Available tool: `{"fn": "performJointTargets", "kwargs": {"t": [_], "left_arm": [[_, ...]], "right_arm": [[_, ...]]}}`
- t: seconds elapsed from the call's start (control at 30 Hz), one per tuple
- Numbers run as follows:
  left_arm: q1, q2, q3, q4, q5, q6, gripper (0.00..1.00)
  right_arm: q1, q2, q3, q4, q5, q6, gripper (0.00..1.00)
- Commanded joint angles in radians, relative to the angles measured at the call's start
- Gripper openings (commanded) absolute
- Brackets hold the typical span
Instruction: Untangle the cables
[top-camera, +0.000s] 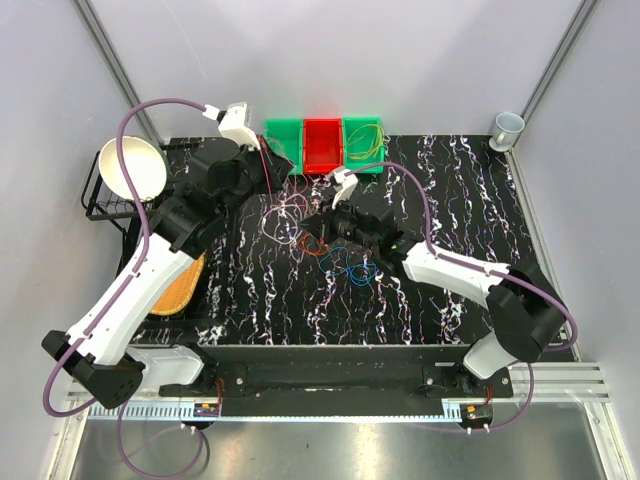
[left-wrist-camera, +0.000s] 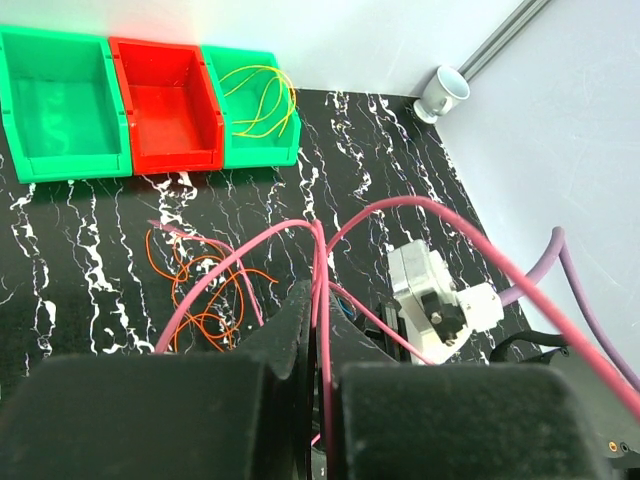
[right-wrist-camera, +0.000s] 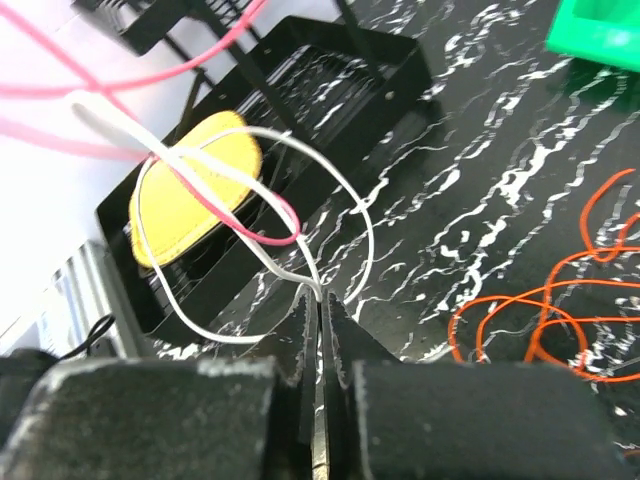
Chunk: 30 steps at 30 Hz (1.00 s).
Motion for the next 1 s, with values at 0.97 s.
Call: {"fn": "performJointTargets", "kwargs": {"t": [0.97], "left_arm": [[0.381,0.38,0.904,-0.205,0.152,0.02,0.0]], "right_arm": [[-0.625,-0.385,-0.468,-0.313,0.166,0.455,0.0]]}}
